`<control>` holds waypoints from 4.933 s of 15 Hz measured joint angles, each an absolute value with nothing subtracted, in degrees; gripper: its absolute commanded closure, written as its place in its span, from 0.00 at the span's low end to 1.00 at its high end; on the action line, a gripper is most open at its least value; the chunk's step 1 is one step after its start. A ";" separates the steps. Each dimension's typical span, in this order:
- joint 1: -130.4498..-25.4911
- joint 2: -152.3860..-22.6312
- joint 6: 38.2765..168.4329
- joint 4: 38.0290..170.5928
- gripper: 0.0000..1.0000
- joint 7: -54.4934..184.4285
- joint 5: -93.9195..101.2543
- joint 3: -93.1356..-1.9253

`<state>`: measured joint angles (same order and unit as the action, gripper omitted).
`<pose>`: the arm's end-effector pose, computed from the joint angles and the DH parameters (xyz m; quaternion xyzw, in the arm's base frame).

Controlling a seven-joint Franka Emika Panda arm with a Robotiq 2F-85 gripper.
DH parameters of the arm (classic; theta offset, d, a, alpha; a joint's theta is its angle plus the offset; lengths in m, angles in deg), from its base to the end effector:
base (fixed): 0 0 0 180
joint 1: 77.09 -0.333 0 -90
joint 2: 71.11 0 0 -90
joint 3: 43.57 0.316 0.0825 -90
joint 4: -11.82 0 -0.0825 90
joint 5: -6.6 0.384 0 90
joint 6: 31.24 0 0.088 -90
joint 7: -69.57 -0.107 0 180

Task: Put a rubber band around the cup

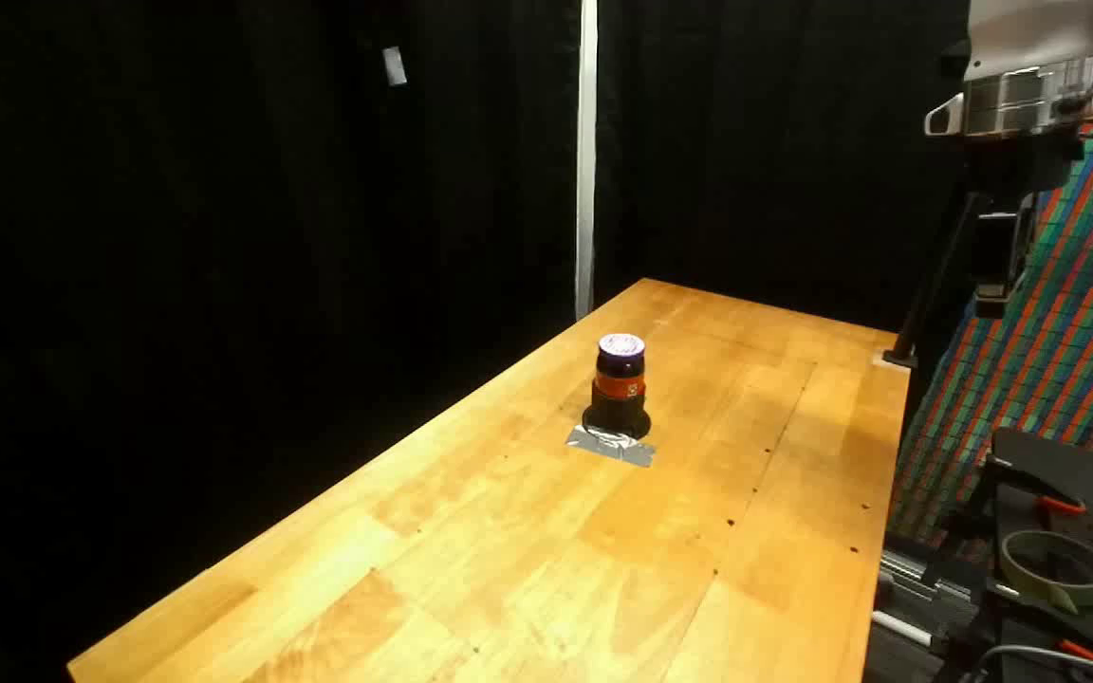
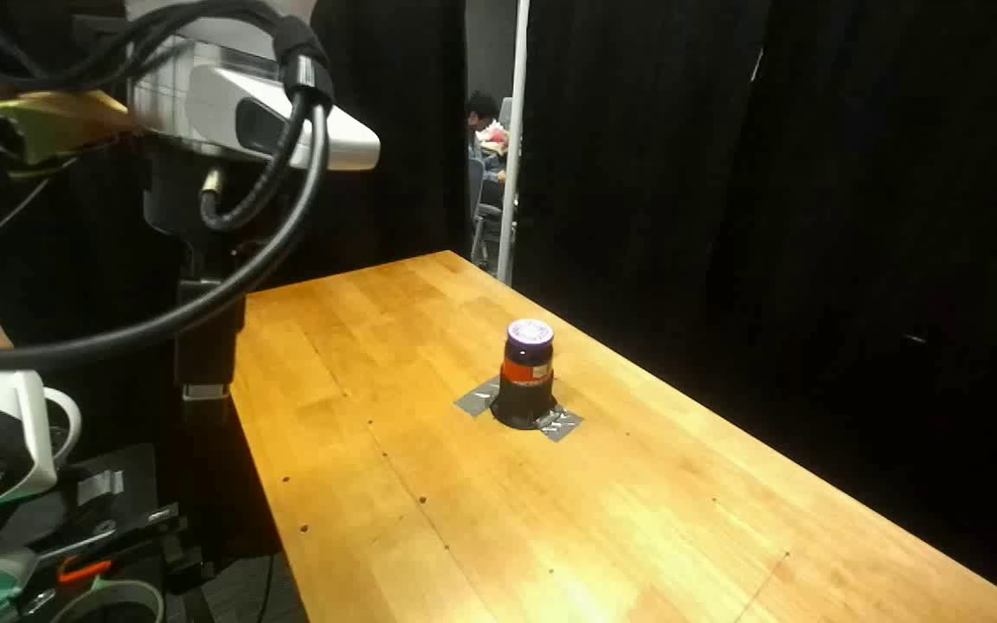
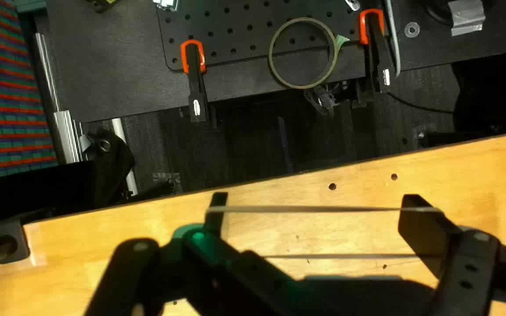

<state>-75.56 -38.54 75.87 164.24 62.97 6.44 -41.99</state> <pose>0.3358 -0.0004 0.4003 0.9920 -0.0592 -0.1104 0.0148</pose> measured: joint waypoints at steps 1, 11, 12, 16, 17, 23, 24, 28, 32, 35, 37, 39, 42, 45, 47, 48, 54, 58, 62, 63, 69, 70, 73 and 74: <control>-75.56 -38.56 75.88 164.24 0.00 62.97 6.44 -41.99; -76.27 -40.37 82.91 162.47 0.00 61.67 6.44 -39.63; -76.72 -41.75 85.87 161.13 0.00 61.02 6.44 -38.42; -78.19 -51.20 95.69 152.41 0.00 57.33 4.68 -33.27; -78.28 -54.14 97.54 149.90 0.00 56.37 3.58 -32.43; -78.53 -73.24 104.00 134.76 0.00 53.40 -0.18 -32.59; -78.75 -76.18 104.29 132.42 0.00 53.40 -0.18 -33.23; -80.18 -85.92 104.42 124.29 0.00 53.38 -0.18 -36.31; -81.78 -93.05 105.13 118.23 0.00 52.79 0.18 -38.45; -83.17 -96.94 105.34 114.44 0.00 51.87 0.18 -39.72; -83.92 -99.25 105.33 112.32 0.00 51.29 0.18 -40.47; -84.37 -101.37 105.33 110.64 0.00 50.91 0.18 -40.96; -84.91 -104.14 105.33 108.47 0.00 50.21 0.18 -41.64; -85.17 -106.37 105.26 106.78 0.00 49.79 0.22 -42.20; -85.15 -107.46 104.63 106.07 0.00 49.77 0.84 -42.33; -85.12 -107.84 103.43 105.72 0.00 50.05 1.74 -42.31; -83.68 -108.37 91.36 102.36 0.00 56.13 8.14 -41.18; -83.08 -107.68 88.52 102.42 0.00 58.00 9.72 -41.07; -82.51 -106.83 88.39 104.61 0.00 59.79 10.79 -40.91; -82.44 -106.58 88.55 105.46 0.00 60.07 10.83 -40.89; -82.69 -103.06 95.54 113.60 0.42 60.64 10.81 -40.76; -82.82 -102.00 97.82 115.54 0.51 60.64 10.81 -40.76; -83.28 -98.13 106.25 122.54 0.73 60.55 10.58 -40.76; -83.43 -96.82 109.17 125.01 0.80 60.51 10.47 -40.76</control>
<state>-83.43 -96.82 109.17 125.01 60.51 10.47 -40.76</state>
